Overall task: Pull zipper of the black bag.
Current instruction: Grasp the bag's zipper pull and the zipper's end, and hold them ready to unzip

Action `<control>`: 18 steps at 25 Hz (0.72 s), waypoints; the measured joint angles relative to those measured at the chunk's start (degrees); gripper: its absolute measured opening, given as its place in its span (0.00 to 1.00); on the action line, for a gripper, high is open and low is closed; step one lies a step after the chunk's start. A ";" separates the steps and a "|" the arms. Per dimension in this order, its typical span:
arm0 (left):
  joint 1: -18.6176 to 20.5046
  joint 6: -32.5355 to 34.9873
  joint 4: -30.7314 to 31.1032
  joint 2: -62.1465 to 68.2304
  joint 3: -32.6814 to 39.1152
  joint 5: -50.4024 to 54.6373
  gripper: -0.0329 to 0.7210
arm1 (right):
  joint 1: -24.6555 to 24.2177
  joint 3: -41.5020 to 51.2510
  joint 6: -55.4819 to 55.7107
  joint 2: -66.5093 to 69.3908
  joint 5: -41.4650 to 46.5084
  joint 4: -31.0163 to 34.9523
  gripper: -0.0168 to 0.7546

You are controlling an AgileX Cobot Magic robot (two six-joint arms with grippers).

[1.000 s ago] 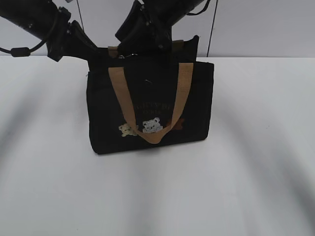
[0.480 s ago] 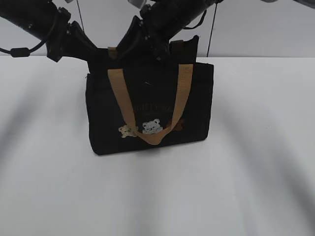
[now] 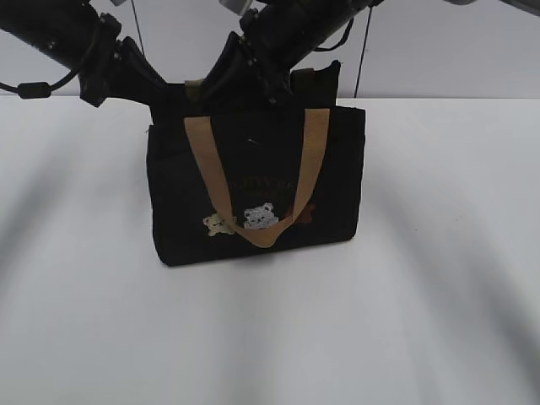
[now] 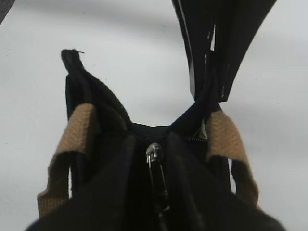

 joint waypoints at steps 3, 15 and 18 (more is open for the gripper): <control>0.00 0.00 0.06 0.00 0.00 0.19 0.10 | 0.00 0.00 0.04 0.00 0.04 0.00 0.08; 0.06 0.00 -0.26 0.00 0.00 0.94 0.10 | -1.28 0.00 1.69 -0.05 0.21 -0.07 0.07; 0.06 -0.05 -1.04 0.00 0.00 0.96 0.10 | -2.40 0.00 3.04 -0.67 0.23 -0.93 0.06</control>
